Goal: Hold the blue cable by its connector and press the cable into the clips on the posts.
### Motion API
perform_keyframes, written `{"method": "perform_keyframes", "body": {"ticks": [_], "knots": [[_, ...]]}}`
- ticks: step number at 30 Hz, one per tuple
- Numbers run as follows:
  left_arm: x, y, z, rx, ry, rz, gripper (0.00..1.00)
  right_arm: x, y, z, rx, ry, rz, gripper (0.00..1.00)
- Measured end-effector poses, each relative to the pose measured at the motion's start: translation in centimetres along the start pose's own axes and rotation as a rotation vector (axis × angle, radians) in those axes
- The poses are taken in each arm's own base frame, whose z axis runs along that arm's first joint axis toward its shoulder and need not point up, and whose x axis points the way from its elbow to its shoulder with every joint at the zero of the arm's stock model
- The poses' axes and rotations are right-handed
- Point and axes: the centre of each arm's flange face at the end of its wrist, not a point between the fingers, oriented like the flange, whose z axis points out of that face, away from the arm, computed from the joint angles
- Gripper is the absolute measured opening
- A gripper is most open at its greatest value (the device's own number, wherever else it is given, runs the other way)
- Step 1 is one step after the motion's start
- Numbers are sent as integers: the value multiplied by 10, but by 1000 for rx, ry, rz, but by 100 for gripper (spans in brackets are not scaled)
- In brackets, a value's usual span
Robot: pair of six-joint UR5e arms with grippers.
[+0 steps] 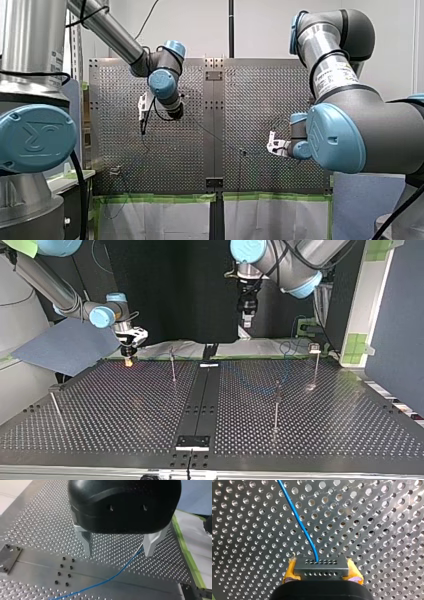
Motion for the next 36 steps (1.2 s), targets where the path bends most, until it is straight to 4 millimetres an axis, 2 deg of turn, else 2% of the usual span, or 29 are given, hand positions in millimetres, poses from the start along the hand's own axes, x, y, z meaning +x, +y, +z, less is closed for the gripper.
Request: {"method": "perform_keyframes", "body": {"ticks": [8,15,22,31,36], "knots": [[-3,30,-2,-44,-38,14,100,3,0,2,-1,0,-4,0],[17,42,-7,-86,-51,46,100,22,5,4,-33,1,-16,0],[26,29,-13,-83,-87,38,100,61,9,1,-54,40,-44,0],[56,5,-17,-69,-98,53,100,113,-1,-4,-48,99,-103,0],[73,-10,-20,-30,-98,59,100,122,-5,-7,-44,104,-112,0]]}}
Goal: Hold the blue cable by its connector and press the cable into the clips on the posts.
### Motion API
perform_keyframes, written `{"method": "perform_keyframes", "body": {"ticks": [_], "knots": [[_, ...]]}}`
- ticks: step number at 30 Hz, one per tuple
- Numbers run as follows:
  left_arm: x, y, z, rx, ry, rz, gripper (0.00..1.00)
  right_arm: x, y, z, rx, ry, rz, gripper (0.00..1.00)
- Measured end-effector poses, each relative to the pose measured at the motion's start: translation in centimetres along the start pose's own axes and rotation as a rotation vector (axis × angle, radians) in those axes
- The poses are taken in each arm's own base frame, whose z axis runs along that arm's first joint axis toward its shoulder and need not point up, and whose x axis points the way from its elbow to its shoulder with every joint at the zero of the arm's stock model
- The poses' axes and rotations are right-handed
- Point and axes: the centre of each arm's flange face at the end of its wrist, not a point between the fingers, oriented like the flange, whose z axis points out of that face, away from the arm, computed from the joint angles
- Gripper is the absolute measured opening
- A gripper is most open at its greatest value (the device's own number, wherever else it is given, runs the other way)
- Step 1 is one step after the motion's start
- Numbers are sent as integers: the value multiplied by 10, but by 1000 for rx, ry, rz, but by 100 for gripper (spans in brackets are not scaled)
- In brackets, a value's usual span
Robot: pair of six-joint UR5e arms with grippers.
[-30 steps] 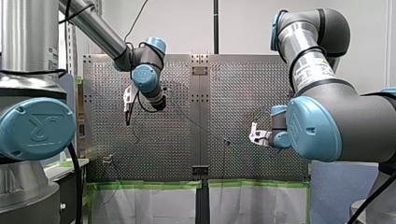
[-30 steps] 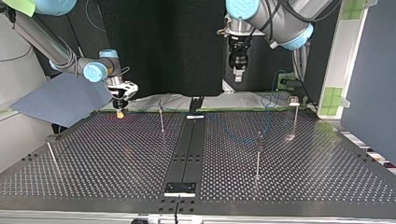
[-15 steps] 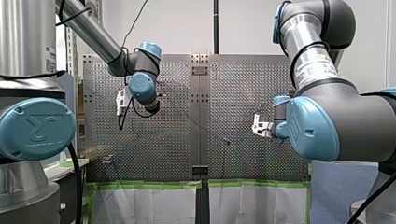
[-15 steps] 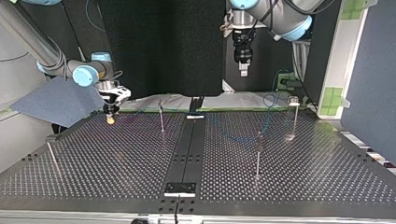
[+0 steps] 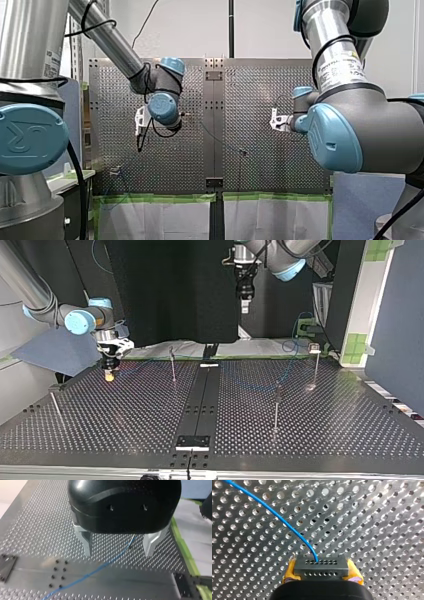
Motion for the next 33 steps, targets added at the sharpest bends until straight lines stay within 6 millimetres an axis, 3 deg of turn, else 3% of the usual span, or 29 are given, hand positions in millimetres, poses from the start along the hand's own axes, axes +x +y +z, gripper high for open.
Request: {"method": "perform_keyframes", "body": {"ticks": [6,33], "knots": [[8,-8,-3,20,0,3,100,1,-1,-1,1,-3,-1,0],[9,-8,-3,22,0,3,100,1,-1,-1,1,-4,-1,0]]}}
